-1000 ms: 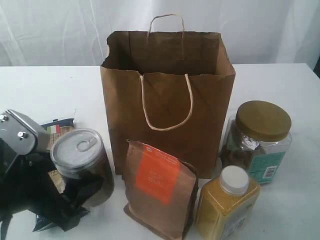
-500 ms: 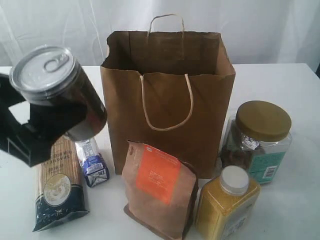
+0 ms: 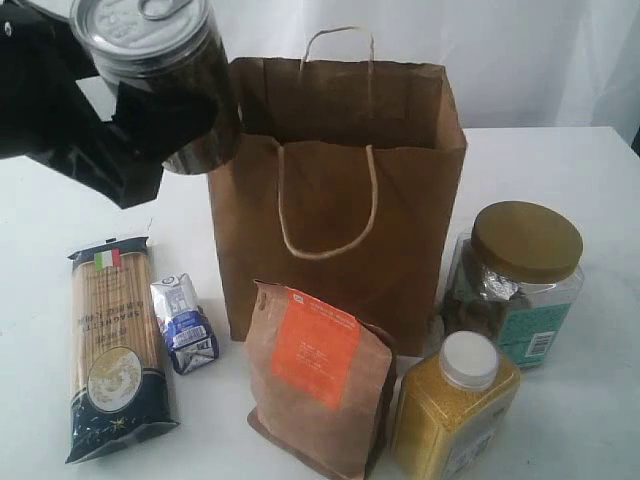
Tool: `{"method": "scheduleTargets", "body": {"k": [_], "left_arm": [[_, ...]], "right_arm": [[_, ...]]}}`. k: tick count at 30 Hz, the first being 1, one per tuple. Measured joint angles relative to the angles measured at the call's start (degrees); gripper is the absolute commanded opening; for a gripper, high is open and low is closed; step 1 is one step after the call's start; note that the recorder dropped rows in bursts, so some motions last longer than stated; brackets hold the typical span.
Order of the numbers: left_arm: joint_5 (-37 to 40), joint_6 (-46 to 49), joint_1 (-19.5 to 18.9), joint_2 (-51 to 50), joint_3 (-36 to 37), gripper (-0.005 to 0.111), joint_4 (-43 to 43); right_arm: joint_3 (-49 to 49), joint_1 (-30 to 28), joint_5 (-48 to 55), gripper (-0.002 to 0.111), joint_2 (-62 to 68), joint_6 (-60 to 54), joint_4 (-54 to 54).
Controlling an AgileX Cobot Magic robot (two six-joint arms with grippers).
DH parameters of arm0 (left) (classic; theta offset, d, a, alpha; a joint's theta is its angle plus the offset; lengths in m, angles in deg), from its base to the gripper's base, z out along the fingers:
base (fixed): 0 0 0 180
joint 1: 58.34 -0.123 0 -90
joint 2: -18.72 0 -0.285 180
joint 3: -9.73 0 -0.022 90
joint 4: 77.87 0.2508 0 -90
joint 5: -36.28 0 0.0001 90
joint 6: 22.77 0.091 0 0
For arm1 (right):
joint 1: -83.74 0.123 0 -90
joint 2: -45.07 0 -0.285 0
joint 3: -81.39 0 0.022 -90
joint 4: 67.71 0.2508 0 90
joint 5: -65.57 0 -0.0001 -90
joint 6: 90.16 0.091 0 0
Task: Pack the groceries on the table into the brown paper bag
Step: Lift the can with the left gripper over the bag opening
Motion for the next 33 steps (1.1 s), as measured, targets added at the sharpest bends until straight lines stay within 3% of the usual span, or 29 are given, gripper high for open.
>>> {"method": "scheduleTargets", "body": {"k": [16, 33], "left_arm": [[-0.48, -0.13, 0.0, -1.45, -5.3, 0.0, 3.89], [-12.4, 1.06, 0.0, -13.49, -5.51, 0.0, 4.1]], "right_arm": [[0.0, 0.0, 0.0, 0.0, 0.0, 0.0, 0.0], [0.0, 0.0, 0.0, 0.0, 0.0, 0.0, 0.0]]}}
